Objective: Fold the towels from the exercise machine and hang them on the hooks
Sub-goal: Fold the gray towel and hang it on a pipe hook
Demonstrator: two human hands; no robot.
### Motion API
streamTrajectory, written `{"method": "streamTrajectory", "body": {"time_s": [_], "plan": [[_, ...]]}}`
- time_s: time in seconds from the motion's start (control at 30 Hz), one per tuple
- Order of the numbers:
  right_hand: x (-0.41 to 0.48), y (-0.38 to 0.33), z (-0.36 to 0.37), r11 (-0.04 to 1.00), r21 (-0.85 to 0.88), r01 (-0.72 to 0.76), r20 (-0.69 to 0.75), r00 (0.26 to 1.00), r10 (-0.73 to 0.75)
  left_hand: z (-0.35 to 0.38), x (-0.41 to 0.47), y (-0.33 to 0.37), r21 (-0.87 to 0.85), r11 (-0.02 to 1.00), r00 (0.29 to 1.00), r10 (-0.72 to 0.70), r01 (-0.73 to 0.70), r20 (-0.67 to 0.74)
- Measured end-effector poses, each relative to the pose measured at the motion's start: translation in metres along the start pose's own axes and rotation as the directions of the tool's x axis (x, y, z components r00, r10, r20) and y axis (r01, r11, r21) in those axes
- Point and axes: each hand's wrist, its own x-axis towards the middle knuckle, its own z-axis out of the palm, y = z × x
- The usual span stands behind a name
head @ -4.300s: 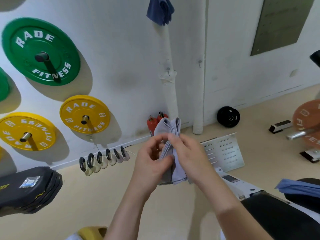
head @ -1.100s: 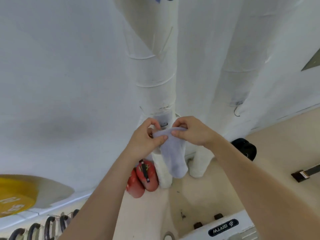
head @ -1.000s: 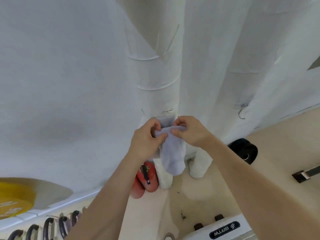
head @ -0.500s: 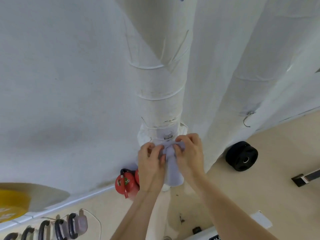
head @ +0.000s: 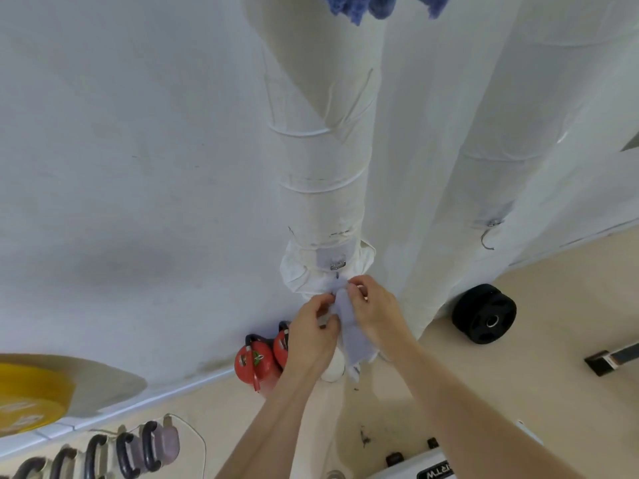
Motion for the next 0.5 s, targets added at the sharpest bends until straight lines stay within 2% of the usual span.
{"method": "streamTrajectory", "body": {"time_s": [0.1,0.27,0.5], "plan": [[-0.006,-0.004,-0.017,1.0,0.012,0.013,0.054,0.998,-0.014,-0.01,-0.008,0.003,0.048,0.999,0.997,0.014,-0.011,-0.076],[-0.028,-0.008,-0.037,0.996,0.09,0.022,0.054,0.998,-0.027,-0.02,-0.032,0.012,0.081,0.996,0.988,0.037,-0.025,-0.149],[-0.074,0.006,-0.06,0.998,0.054,0.011,0.02,1.0,-0.012,-0.019,-0.098,0.027,0.004,0.999,0.998,0.036,-0.036,-0.047]]}}
